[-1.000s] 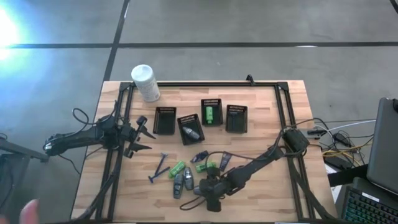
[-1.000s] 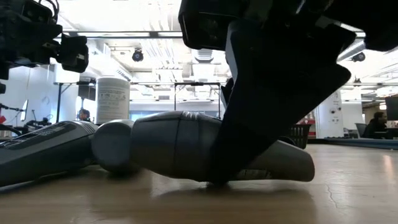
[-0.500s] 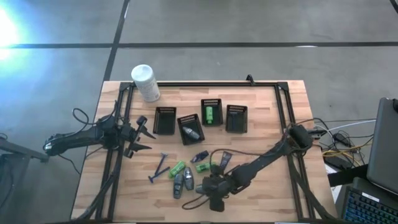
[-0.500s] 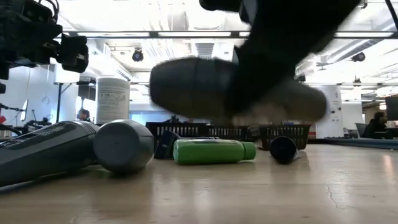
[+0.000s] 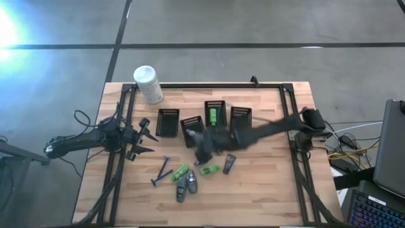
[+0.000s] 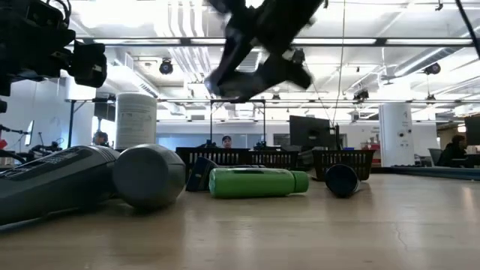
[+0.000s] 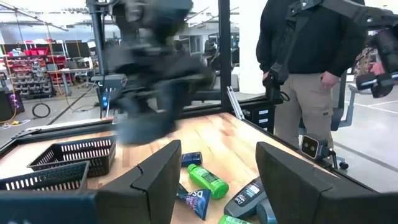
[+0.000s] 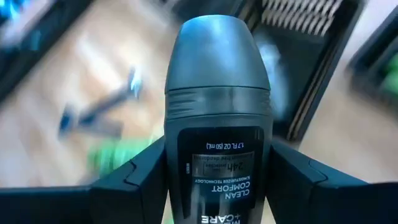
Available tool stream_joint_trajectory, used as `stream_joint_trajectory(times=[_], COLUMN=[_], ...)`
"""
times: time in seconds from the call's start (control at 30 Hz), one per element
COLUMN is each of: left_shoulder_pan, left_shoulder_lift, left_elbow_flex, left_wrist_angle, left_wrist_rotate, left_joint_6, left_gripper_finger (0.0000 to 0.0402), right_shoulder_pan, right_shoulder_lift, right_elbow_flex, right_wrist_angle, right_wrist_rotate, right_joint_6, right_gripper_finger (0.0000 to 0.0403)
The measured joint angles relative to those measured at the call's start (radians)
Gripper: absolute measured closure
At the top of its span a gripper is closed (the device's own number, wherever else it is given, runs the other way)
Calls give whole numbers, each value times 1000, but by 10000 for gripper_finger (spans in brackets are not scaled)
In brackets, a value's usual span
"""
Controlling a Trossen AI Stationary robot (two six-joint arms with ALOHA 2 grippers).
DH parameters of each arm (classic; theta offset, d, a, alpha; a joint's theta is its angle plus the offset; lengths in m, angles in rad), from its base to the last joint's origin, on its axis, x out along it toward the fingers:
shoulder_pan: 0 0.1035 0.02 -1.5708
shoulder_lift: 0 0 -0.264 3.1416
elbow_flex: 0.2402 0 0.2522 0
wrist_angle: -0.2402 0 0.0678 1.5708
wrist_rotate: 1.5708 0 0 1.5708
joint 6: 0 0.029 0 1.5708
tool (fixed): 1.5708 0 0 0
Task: Pick & Place Travel size toiletries
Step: Put the right deodorant into the middle left bin
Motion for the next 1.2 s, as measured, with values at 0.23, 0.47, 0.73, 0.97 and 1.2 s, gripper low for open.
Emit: stream_joint_trajectory(times=[0.23, 0.47, 0.73, 0.97, 1.2], left_shoulder_pan=[0, 0, 0, 0, 0], left_shoulder_lift=[0, 0, 5, 12, 13], left_elbow_flex=[0, 0, 0, 0, 0], left_wrist_angle=[0, 0, 0, 0, 0], left_wrist_rotate=[-1, -1, -3, -9, -10], left_joint_6=[0, 0, 0, 0, 0], left_gripper_finger=[188, 188, 188, 188, 188], right_shoulder_pan=[-178, -243, -242, -247, -255], right_shoulder_lift=[8, 99, 229, 229, 221], right_elbow_flex=[0, 14, 98, 112, 114], right_wrist_angle=[86, 125, 118, 90, 20], right_wrist_rotate=[-100, -233, -257, -221, -198], right_joint_6=[-25, -27, -9, -21, -35], right_gripper_finger=[201, 193, 189, 169, 148])
